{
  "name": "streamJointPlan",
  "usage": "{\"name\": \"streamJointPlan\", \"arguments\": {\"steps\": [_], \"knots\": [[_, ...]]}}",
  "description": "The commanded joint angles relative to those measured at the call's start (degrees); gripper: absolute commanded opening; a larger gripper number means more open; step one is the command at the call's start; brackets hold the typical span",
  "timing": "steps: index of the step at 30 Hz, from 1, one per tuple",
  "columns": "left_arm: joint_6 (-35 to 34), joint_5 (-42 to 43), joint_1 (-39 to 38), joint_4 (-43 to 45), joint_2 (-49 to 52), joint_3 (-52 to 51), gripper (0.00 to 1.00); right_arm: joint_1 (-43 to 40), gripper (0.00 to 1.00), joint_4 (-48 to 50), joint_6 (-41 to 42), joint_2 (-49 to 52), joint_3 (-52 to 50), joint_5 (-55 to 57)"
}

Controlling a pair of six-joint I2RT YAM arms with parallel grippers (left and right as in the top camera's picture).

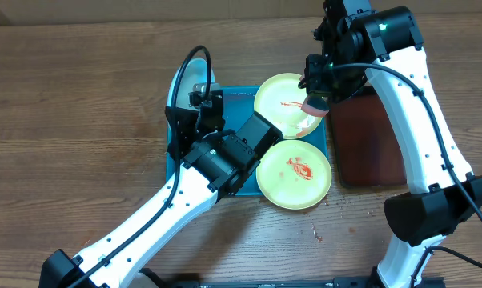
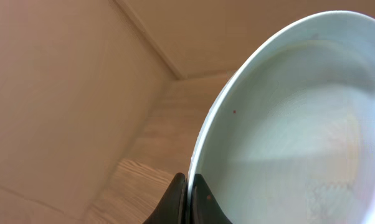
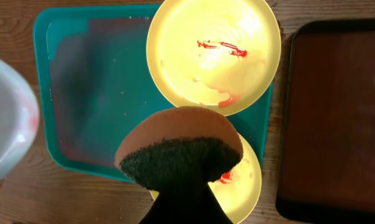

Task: Clean dirty plates on tray and stack at the side
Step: 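Carry the white plate left off the tray and set it on the table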

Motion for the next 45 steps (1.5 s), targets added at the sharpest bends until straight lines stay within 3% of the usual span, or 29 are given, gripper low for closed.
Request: {"name": "streamJointPlan", "arguments": {"steps": [1, 8, 14, 21, 24, 32, 45], "knots": [[-1.4, 5.7, -0.2, 0.0, -1.0, 0.2, 0.04, -0.2, 0.04, 0.1, -0.3, -0.3, 0.8, -0.3], [-1.4, 21.7, 6.1, 0.0, -1.0, 0.1, 0.04, -0.2, 0.04, 0.1, -0.3, -0.3, 0.7, -0.3], [1.7, 42.9, 21.4, 0.1, -1.0, 0.1, 0.04, -0.2, 0.04, 0.1, -0.3, -0.3, 0.7, -0.3], [10.4, 67.6, 42.3, 3.4, -1.0, 0.1, 0.04, -0.2, 0.04, 0.1, -0.5, -0.3, 0.7, -0.3], [12.9, 73.8, 51.3, 5.3, -0.6, 0.1, 0.04, -0.2, 0.04, 0.1, -0.5, -0.3, 0.7, -0.3], [13.0, 75.9, 69.6, 7.2, 5.0, 0.1, 0.04, -0.2, 0.04, 0.2, -0.7, -0.3, 0.7, -0.3], [13.0, 71.8, 74.3, 10.6, 21.4, 0.1, 0.04, -0.2, 0.04, 0.1, -0.8, -0.3, 0.7, -0.3]]}}
